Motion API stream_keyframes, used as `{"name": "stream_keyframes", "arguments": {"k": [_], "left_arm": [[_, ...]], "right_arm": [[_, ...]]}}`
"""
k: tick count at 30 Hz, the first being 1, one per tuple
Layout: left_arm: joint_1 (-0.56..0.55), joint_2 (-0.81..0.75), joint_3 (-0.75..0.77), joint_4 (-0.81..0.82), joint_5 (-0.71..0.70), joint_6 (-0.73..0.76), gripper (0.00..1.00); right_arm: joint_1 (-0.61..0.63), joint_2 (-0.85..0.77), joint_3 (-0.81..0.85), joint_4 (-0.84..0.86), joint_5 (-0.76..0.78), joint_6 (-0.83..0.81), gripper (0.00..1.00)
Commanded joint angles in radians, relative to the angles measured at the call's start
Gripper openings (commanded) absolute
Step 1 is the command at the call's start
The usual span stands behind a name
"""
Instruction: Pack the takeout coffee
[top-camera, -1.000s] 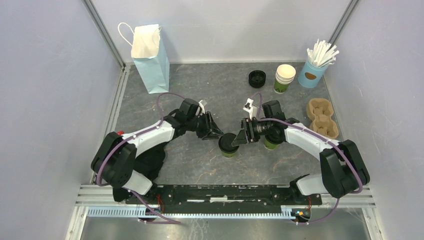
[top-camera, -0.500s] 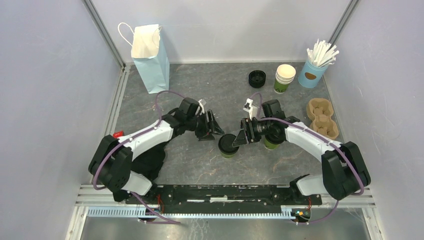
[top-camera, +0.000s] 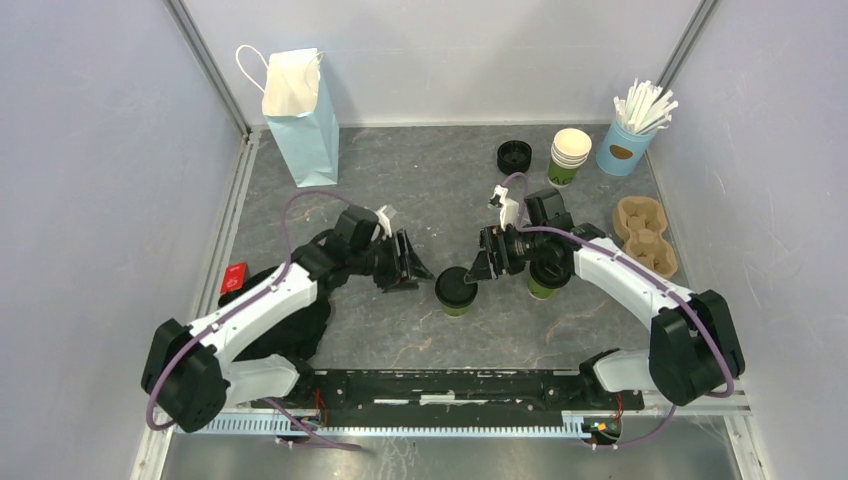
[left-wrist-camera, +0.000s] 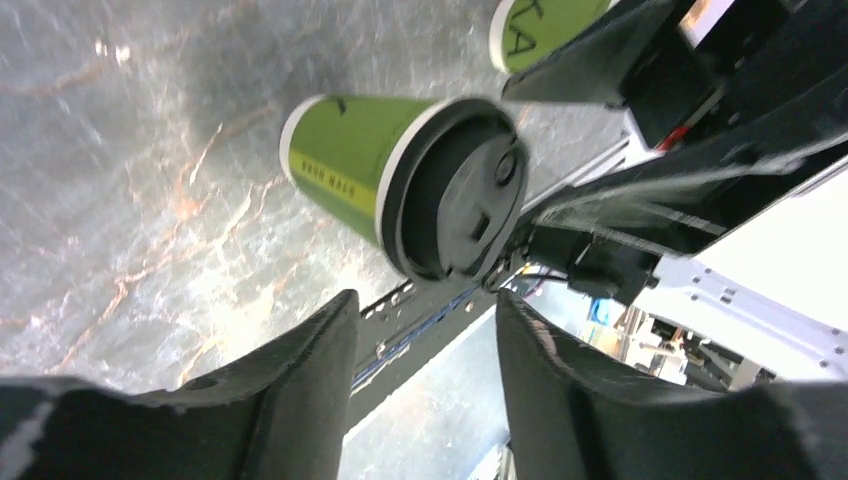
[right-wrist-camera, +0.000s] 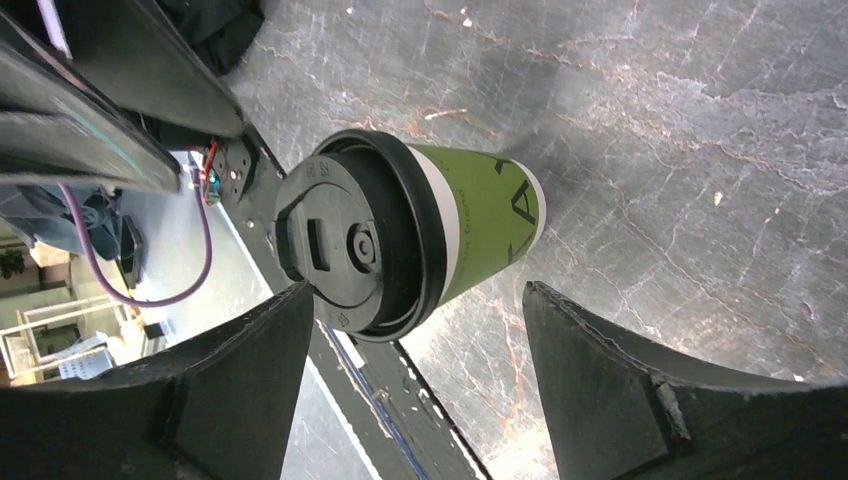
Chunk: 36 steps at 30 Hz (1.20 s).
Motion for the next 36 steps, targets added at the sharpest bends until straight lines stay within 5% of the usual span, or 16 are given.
{"name": "stream_keyframes", "arguments": {"k": [1,26,36], "left_arm": [[-0.04,-0.042,-0.103,0.026,0.048,-0.097,0.57],[-0.098,0.107,-0.097,0.163,0.053,-0.132,0.55],[-0.102,0.212,-0.085,-0.074,-0.149,-0.013,0.51]], "right_arm": [[0.004,-0.002,-0.015,0.104,-0.035,0.062,0.82],[0.017,0.072,-0.088,0.204,-0.087,0.095,0.71],[0.017,0.092,-0.252,0.252,0.042,0.066,0.6]]}}
